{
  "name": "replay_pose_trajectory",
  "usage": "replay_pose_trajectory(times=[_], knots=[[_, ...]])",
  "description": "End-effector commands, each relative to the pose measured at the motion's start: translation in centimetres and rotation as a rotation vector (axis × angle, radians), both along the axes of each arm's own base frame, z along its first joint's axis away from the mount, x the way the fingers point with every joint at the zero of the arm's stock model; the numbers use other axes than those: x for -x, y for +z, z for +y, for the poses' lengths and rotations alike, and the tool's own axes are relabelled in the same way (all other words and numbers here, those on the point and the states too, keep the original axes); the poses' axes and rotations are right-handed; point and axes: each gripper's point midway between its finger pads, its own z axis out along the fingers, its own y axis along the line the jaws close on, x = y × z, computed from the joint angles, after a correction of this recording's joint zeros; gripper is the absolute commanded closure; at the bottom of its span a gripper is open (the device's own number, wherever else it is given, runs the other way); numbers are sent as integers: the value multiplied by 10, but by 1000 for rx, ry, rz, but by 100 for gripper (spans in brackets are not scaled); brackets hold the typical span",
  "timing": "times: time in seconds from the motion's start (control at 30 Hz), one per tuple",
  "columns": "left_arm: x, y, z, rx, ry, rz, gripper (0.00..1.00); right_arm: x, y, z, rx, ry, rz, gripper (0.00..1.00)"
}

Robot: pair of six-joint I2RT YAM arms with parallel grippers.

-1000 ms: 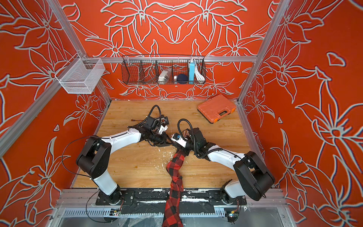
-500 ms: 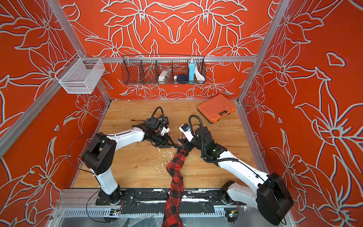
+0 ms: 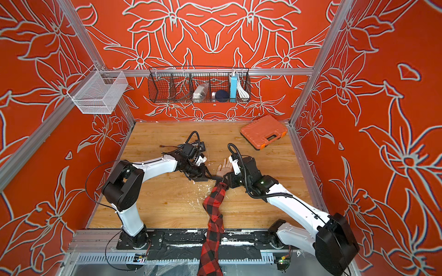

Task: Take off the watch
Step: Untie the watch from the hand.

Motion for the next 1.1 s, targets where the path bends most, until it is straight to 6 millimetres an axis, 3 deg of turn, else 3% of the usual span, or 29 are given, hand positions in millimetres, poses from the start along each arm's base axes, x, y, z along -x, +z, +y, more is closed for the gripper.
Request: replay_pose_trajectory(times=[0.0, 0.23, 0.37, 0.47, 0.6, 0.73, 0.9, 1.07], knots=[[-1, 20, -18, 107, -49, -18, 64, 6, 0, 5, -32, -40, 109, 51], [-2, 38, -30, 146, -78, -49, 65, 8, -6, 3, 21, -27, 127, 50], [3, 39, -39, 146, -99, -43, 65, 10, -9, -2, 105, -2, 108, 50], [1, 35, -35, 111, -63, -46, 65, 12, -10, -6, 191, -5, 83, 43], [-8, 25, -16, 25, 9, -71, 65, 10, -13, -15, 362, -33, 45, 29], [-21, 18, 18, -16, 98, -82, 65, 5, -11, -8, 488, -22, -8, 18], [-24, 15, 47, -35, 145, -90, 64, -6, -16, 10, 643, 7, -58, 16], [-22, 17, 58, -30, 165, -103, 64, -21, -22, 28, 844, 10, -142, 16]])
